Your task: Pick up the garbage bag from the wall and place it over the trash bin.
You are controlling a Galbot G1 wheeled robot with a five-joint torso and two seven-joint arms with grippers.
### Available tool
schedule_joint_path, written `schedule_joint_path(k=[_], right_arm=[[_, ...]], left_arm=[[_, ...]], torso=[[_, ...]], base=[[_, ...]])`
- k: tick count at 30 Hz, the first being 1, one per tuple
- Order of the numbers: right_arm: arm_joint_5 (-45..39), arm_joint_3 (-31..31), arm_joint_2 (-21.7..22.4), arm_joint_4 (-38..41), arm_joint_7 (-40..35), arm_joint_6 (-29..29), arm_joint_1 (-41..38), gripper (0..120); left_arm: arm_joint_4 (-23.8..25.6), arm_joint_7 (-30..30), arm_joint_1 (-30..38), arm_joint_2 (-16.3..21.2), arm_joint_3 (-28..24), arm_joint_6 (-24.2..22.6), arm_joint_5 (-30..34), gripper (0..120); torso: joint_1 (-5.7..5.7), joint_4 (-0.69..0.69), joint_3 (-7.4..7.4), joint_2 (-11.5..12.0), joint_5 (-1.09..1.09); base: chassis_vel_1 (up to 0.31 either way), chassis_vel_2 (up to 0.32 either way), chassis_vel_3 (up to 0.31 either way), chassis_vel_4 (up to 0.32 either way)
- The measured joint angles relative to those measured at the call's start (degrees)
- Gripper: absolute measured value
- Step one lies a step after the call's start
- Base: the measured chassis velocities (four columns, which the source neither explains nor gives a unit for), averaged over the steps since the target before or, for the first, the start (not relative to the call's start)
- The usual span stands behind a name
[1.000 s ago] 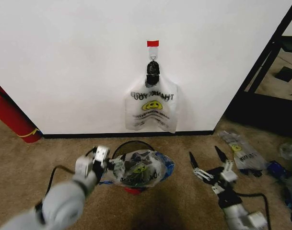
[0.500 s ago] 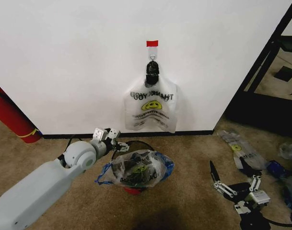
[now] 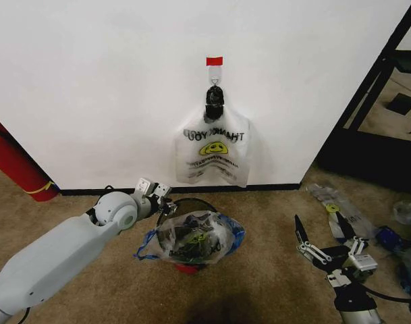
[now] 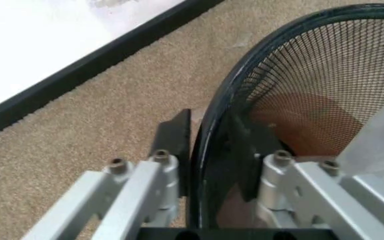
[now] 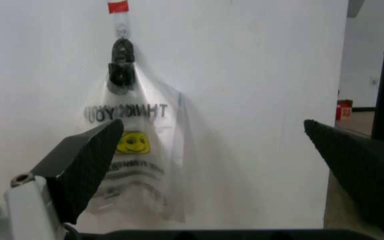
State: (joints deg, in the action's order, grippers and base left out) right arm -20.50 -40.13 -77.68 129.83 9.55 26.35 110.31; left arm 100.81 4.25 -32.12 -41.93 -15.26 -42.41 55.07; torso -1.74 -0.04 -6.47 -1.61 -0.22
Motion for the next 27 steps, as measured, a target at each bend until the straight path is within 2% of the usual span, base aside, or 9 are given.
schedule_joint_path(k=[5,9,12,13,14,16,17,20,27], right_arm=[[-0.17,0.01,-0.13,-0.02,-0.39,0.03,0.25,100],[-0.17,0.18,-0.15,-0.19,-0.64,0.03,0.23,100],[-0.05,0.58,-0.09,-0.28,-1.27,-0.68,-0.26,100],[-0.05,0.58,-0.09,-0.28,-1.27,-0.68,-0.26,100],[0.16,0.94,0.03,-0.33,-1.96,-1.43,-0.72,100],[0.69,1.59,0.33,-0.46,-3.3,-2.6,-1.13,100],[0.69,1.59,0.33,-0.46,-3.3,-2.6,-1.13,100],[3.11,4.76,1.28,0.26,-9.64,-7.89,-2.28,100],[5.09,10.14,3.65,2.71,-18.18,-17.32,-5.45,100]], left_arm=[[-0.31,1.55,0.41,-0.05,-0.04,0.08,3.24,3],[0.73,6.14,-0.37,0.14,1.96,0.09,9.25,2],[2.71,13.32,-3.36,-0.02,7.04,0.15,16.16,2],[2.71,13.32,-3.36,-0.02,7.04,0.15,16.16,2],[5.09,16.53,-6.75,0.16,10.83,0.21,18.51,2],[7.95,19.32,-10.65,0.62,14.67,0.21,20.64,2],[7.95,19.32,-10.65,0.62,14.67,0.21,20.64,2],[12.38,26.5,-18.48,0.66,21.32,0.61,24.68,2],[16.32,37.21,-27.17,-2.61,28.47,5.59,28.75,2]], torso=[[0.0,-0.01,0.0,0.0,-0.01],[0.0,-0.02,0.0,0.0,0.0],[0.0,-0.01,0.0,0.0,-0.02],[0.0,-0.01,0.0,0.0,-0.02],[0.0,0.0,0.01,0.0,0.0],[0.0,-0.02,0.0,0.0,-0.03],[0.0,-0.02,0.0,0.0,-0.03],[0.0,0.02,0.01,0.0,-0.02],[0.0,0.0,0.01,0.0,0.0]], base=[[0.0,0.0,0.0,0.0],[0.0,0.0,0.0,0.0],[0.0,0.0,0.0,0.0],[0.0,0.0,0.0,0.0],[0.0,0.0,0.0,0.0],[0.0,0.0,0.0,0.0],[0.0,0.0,0.0,0.0],[0.0,0.0,0.0,0.0],[0.0,0.0,0.0,0.0]])
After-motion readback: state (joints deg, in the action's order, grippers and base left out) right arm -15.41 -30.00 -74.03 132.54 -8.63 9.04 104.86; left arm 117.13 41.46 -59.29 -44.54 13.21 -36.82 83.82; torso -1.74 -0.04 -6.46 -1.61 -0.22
